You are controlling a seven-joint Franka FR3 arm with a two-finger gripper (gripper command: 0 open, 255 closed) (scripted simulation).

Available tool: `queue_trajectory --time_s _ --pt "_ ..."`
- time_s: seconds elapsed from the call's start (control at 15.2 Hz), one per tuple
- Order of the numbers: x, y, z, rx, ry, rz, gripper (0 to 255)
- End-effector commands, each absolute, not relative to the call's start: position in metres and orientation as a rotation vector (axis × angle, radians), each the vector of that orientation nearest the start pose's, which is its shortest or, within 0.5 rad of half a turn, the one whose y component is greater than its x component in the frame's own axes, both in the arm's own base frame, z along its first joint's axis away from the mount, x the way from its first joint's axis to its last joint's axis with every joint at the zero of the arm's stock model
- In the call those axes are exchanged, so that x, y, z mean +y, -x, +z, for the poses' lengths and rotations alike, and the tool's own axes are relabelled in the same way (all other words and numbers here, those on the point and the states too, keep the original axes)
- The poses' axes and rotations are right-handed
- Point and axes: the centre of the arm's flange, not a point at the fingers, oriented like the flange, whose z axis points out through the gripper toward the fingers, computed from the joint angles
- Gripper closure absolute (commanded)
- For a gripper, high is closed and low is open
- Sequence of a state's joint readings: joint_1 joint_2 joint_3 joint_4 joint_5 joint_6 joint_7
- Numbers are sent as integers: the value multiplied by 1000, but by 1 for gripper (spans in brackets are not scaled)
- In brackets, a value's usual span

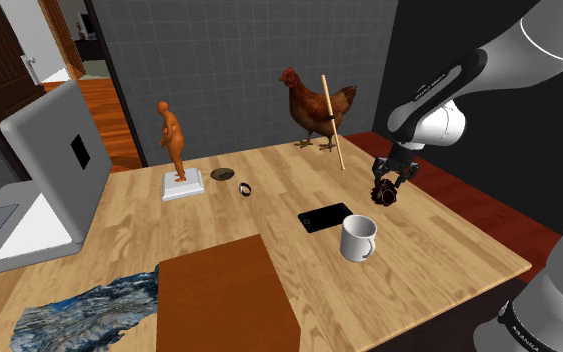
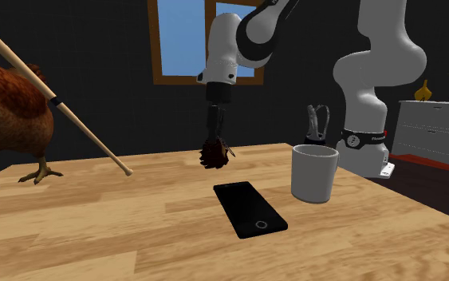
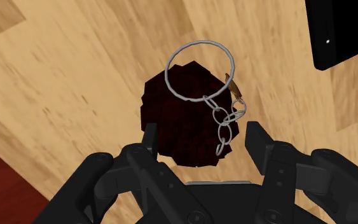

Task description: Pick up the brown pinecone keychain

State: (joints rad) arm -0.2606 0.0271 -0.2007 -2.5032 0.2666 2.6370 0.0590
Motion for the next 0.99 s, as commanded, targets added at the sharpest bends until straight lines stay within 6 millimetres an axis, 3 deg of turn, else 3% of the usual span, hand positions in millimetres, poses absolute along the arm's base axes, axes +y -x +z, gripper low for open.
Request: queue_trajectory --time_s 0.0,0.13,0.92 --pt "-218 -424 281 1102 2816 -195 255" --pt "-218 -423 281 1102 2816 -194 255" --pt "-218 -423 345 1102 2816 -194 255"
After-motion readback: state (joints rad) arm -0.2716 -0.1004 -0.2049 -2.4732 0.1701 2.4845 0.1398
